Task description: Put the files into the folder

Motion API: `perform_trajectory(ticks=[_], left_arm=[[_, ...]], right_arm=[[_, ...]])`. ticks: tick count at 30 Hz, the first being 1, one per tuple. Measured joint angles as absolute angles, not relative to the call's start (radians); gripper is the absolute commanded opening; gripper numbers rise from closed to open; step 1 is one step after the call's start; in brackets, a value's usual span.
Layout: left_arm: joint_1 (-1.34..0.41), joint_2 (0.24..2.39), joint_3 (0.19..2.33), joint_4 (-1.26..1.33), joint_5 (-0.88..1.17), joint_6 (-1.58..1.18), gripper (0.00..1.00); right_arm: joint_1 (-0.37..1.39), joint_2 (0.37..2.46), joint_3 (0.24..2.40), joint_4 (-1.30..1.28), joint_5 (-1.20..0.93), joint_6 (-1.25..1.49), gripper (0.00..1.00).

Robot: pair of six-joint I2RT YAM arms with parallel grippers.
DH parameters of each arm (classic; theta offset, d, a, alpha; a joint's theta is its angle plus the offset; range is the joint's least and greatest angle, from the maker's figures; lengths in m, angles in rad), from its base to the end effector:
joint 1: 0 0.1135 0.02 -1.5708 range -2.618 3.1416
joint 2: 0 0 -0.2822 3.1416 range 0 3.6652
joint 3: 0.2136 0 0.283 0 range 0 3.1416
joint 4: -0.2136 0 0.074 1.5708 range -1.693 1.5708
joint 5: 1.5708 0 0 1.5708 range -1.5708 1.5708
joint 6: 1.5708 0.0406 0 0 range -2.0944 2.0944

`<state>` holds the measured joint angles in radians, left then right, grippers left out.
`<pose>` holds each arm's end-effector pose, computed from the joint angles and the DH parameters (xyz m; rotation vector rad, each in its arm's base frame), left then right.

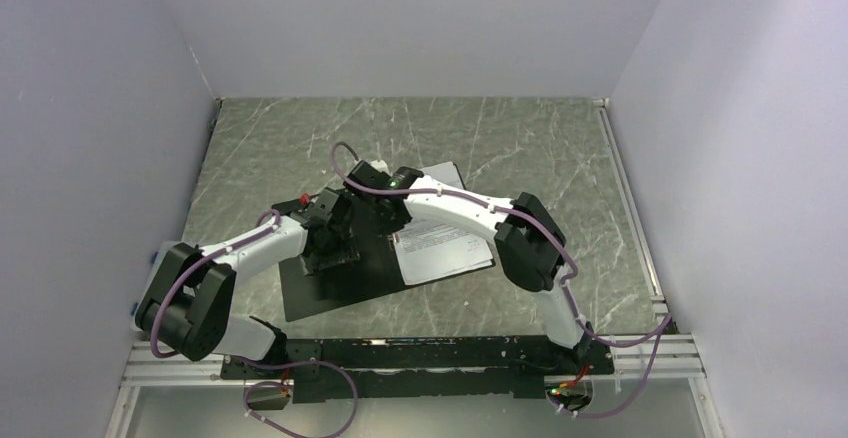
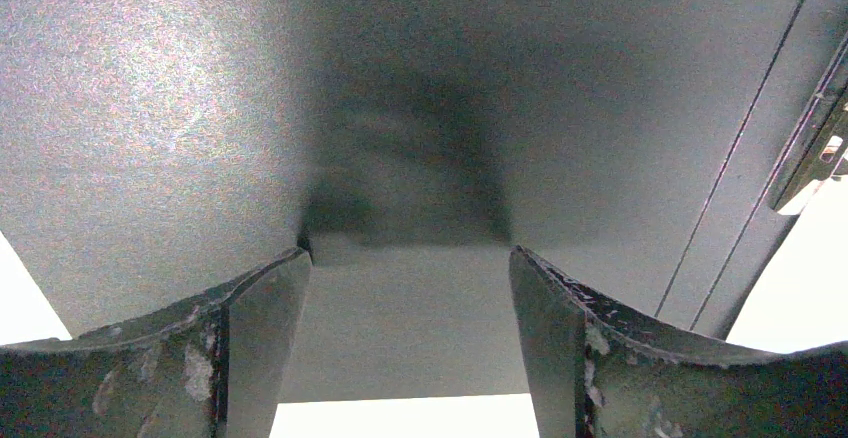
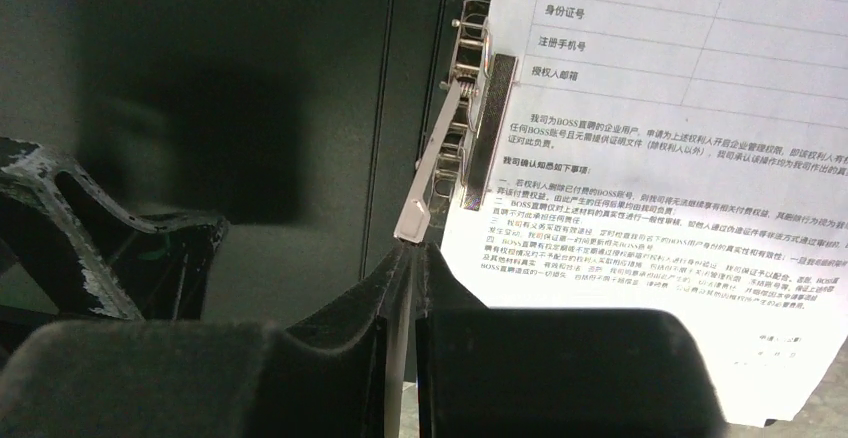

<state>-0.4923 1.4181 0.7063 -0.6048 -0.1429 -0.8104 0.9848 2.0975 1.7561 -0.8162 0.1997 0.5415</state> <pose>0.2269 -0.1151 0.1467 -0.4776 2.8128 -0.0586 0.2767 0.4023 0.2172 -0.5384 2.6470 0.1957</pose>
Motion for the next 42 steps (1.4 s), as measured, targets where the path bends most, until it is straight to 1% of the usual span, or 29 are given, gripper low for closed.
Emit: perform_trajectory(ticks=[5,12,16,18,21,28,34,42], left_arm=[[-0.491,1.419,0.706,-0.605,-0.142,-0.812,0.79],[-0.488,1.419,0.706,-0.605,-0.142,-0.818,0.8],[-0.487,1.419,0.707,-0.606,-0.139,-0.818,0.79],[-0.487,1.419,0.707,-0.606,-0.139,-0.818,0.79],[-0.487,1.419,0.707,-0.606,-0.138,-0.818,0.79],[-0.487,1.418,0.706,-0.606,-0.138,-0.817,0.79],[-0.486,1.418,0.706,-0.606,-0.137,-0.817,0.79],[-0.486,1.42,0.706,-0.605,-0.136,-0.817,0.79]], right_arm=[[0.992,2.098,1.741,-0.822,0.214,0.542,0.1],[0.992,2.096,1.722,-0.822,0.227,0.543,0.13],[0.992,2.088,1.722,-0.819,0.227,0.543,0.18],[0.992,2.082,1.724,-0.818,0.228,0.544,0.23],[0.992,2.08,1.755,-0.82,0.237,0.543,0.26],[0.975,2.08,1.833,-0.801,0.256,0.543,0.28],[0.925,2.111,1.834,-0.777,0.249,0.543,0.3],[0.88,2.166,1.808,-0.74,0.189,0.544,0.32]])
